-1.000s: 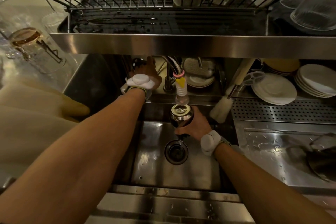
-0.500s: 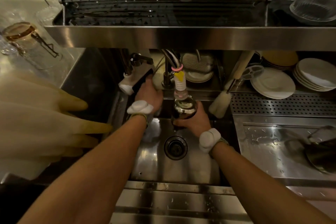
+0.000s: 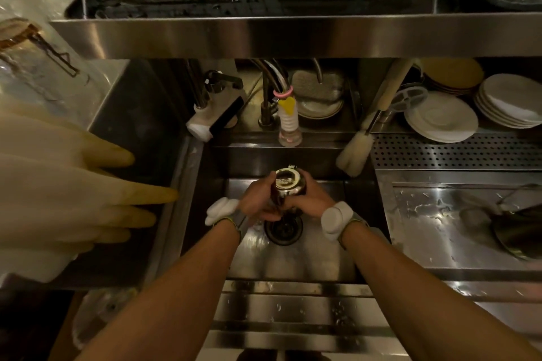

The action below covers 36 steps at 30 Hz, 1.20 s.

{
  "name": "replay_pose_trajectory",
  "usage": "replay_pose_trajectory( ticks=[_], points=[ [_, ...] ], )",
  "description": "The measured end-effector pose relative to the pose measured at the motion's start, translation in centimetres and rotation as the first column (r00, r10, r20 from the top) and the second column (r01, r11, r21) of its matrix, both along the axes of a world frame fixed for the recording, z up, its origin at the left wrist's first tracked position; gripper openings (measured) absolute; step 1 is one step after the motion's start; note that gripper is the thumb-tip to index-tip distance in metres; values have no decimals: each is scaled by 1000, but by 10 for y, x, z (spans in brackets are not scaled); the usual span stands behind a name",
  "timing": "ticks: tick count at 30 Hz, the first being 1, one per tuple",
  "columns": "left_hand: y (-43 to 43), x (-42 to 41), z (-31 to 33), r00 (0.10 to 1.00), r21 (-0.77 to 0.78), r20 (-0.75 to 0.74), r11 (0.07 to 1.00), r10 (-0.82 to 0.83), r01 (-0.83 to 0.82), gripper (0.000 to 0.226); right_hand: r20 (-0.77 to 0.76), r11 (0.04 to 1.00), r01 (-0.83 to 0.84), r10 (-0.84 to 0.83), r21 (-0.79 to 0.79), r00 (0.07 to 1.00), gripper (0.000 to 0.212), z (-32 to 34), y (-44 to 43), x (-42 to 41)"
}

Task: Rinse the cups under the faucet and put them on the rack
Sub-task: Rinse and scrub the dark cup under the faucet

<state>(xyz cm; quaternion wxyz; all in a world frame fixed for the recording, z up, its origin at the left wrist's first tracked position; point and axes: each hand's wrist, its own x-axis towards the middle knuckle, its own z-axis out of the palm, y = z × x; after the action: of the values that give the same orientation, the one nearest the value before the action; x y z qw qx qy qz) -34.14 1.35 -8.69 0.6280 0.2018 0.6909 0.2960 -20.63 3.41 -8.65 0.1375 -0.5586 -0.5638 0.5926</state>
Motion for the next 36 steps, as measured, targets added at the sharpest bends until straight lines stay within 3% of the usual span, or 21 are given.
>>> replay_pose_trajectory(
  ticks=[4, 6, 8, 12, 15, 16, 19, 23, 24, 27, 29, 31, 33, 34, 36],
  points=[
    [3, 7, 9, 979, 136, 149, 977, 142, -163, 25, -84, 968, 146, -166, -203, 983, 66, 15, 6, -5],
    [8, 11, 13, 975, 203, 125, 958, 182, -204, 30, -163, 919, 298, -345, -258, 924, 52, 18, 11, -13],
    [10, 14, 15, 978, 192, 54, 959, 202, -208, 35, -213, 902, 368, -414, -226, 885, 40, 14, 14, -21],
    [-3, 18, 8, 999, 36, -50, 999, 21, -19, 64, -118, 921, 334, -362, -201, 925, 45, 0, 5, -23],
    [-1, 18, 7, 996, 89, 19, 992, 88, -89, 82, -126, 925, 348, -367, -150, 922, 51, 8, 6, -21],
    [3, 19, 7, 992, 153, 26, 980, 125, -128, 82, -166, 928, 359, -370, -97, 914, 47, 11, 8, -20],
    [3, 24, 20, 992, 301, -35, 947, 125, -109, 52, -217, 924, 383, -373, 3, 902, 36, 15, 7, -20],
    [-8, 21, 16, 997, 51, 17, 996, -70, 69, 68, -56, 919, 286, -312, -270, 949, 53, 5, -9, -21],
    [-7, 20, 16, 995, 52, 20, 993, -102, 101, 69, -57, 916, 275, -304, -292, 951, 57, 6, -9, -21],
    [0, 23, 25, 997, 268, -32, 962, 70, -59, 58, -248, 917, 375, -397, -134, 883, 50, 12, -3, -22],
    [-1, 25, 22, 987, 332, -56, 935, 148, -121, 45, -259, 930, 368, -360, -17, 897, 45, 14, -5, -23],
    [-9, 26, 11, 993, 193, 6, 974, 119, -118, 54, -160, 937, 338, -348, -88, 924, 44, 10, -12, -25],
    [-17, 25, 9, 999, -22, 29, 999, -26, 27, 66, -71, 901, 307, -344, -307, 936, 45, 10, -18, -24],
    [-17, 24, 13, 994, -58, 56, 993, -96, 99, 66, -44, 892, 291, -325, -346, 945, 48, 13, -18, -23],
    [-6, 25, 27, 996, 16, 63, 998, -60, 59, 58, -73, 909, 324, -354, -263, 932, 49, 16, -10, -23]
  ],
)
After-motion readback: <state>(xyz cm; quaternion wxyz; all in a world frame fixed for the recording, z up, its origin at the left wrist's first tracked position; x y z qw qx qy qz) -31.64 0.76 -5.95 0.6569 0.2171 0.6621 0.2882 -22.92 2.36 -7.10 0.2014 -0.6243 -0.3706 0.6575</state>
